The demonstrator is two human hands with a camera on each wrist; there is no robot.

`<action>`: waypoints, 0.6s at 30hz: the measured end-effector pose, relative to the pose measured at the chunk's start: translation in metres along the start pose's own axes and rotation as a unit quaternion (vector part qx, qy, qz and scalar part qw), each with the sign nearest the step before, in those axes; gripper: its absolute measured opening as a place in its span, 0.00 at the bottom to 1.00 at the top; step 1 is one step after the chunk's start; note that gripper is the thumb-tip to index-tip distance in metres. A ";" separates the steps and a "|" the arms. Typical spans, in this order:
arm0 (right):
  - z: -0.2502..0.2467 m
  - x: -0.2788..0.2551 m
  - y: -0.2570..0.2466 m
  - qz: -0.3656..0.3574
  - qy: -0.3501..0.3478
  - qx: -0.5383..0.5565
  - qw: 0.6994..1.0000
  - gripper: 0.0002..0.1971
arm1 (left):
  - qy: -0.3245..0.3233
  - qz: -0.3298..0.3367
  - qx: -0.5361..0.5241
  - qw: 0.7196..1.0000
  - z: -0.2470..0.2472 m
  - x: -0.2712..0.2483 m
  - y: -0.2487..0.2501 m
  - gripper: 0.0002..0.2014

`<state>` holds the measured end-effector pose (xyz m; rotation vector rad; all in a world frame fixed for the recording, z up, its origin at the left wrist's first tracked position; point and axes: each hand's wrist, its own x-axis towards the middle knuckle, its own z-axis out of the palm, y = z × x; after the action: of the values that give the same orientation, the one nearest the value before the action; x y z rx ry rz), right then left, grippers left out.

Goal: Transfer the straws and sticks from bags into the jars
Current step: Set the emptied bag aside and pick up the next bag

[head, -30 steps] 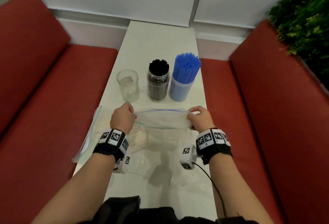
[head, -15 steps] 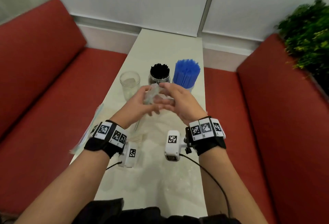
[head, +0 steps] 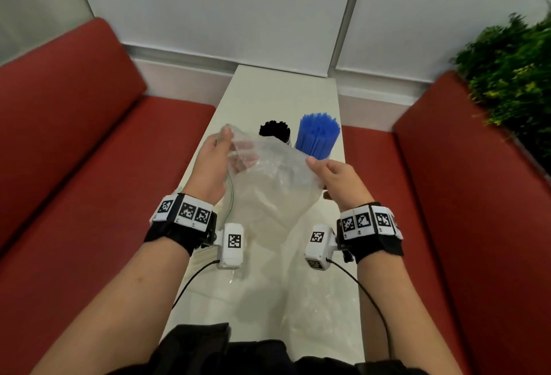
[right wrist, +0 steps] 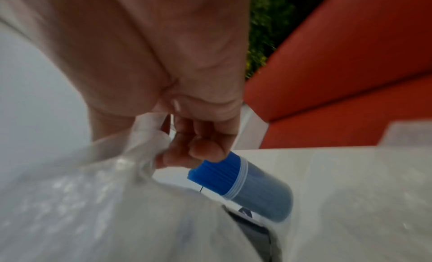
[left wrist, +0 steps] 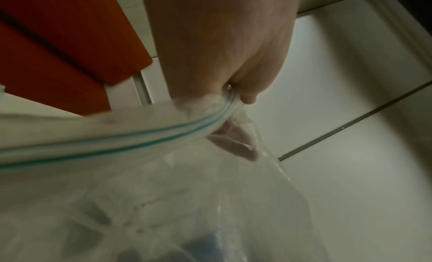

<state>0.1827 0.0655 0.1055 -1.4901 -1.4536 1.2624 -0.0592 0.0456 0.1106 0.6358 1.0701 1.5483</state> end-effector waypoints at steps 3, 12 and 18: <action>-0.010 -0.001 0.005 -0.031 0.051 0.060 0.996 0.11 | -0.016 -0.004 0.008 1.000 -0.009 0.004 0.008 0.16; -0.008 -0.009 -0.008 -0.122 0.266 0.192 0.937 0.10 | -0.044 0.019 -0.007 0.999 -0.035 0.010 0.025 0.07; -0.004 -0.019 -0.022 -0.200 0.335 0.051 0.919 0.11 | 0.020 0.158 0.107 0.981 -0.036 0.019 0.032 0.08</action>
<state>0.1813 0.0503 0.1311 -1.2829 -1.1193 0.4903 -0.1097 0.0528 0.1201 0.9624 1.2208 1.7349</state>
